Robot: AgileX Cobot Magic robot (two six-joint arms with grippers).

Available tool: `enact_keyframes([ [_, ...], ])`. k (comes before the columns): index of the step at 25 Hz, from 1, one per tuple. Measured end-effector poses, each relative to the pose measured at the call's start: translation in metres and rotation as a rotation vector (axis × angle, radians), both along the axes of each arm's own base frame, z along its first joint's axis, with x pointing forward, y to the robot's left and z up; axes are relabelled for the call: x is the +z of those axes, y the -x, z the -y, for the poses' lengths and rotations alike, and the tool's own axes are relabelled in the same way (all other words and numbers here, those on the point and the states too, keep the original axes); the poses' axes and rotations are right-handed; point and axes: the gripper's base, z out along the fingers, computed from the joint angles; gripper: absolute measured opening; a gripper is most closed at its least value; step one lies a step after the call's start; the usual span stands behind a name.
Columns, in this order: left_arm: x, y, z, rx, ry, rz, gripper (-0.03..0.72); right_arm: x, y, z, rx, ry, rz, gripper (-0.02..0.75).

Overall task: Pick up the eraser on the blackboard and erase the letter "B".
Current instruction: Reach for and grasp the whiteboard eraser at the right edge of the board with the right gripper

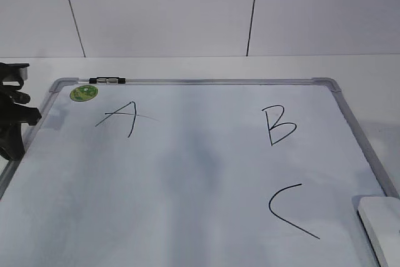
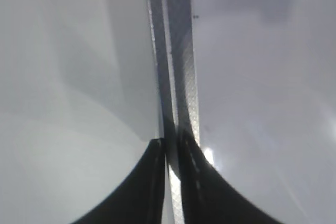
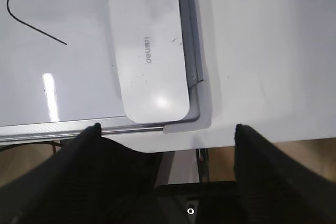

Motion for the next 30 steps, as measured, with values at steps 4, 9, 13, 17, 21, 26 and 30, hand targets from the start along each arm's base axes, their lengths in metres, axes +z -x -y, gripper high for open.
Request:
enact_keyframes([
  [4,0.0,0.0,0.0,0.0,0.0,0.0,0.056,-0.008,-0.012,-0.004,-0.001,-0.035,-0.066,0.615],
  [9,0.0,0.0,0.0,0.001,0.002,0.0,0.056,-0.019,-0.026,-0.006,-0.003,-0.046,-0.143,0.621],
  [13,0.0,0.0,0.0,0.001,0.002,0.0,0.056,-0.03,-0.037,-0.007,0.014,-0.039,-0.214,0.622],
  [17,0.0,0.0,0.0,0.001,0.002,0.0,0.057,-0.042,-0.049,-0.008,0.03,-0.033,-0.287,0.622],
  [21,0.0,0.0,0.0,0.002,0.003,0.0,0.061,-0.056,-0.062,-0.009,0.043,-0.026,-0.338,0.622],
  [26,0.0,0.0,0.0,0.002,0.003,0.0,0.064,-0.073,-0.076,-0.009,0.049,-0.022,-0.38,0.622],
  [30,0.0,0.0,0.0,0.002,0.003,0.0,0.067,-0.08,-0.082,-0.011,0.086,-0.025,-0.378,0.62],
])
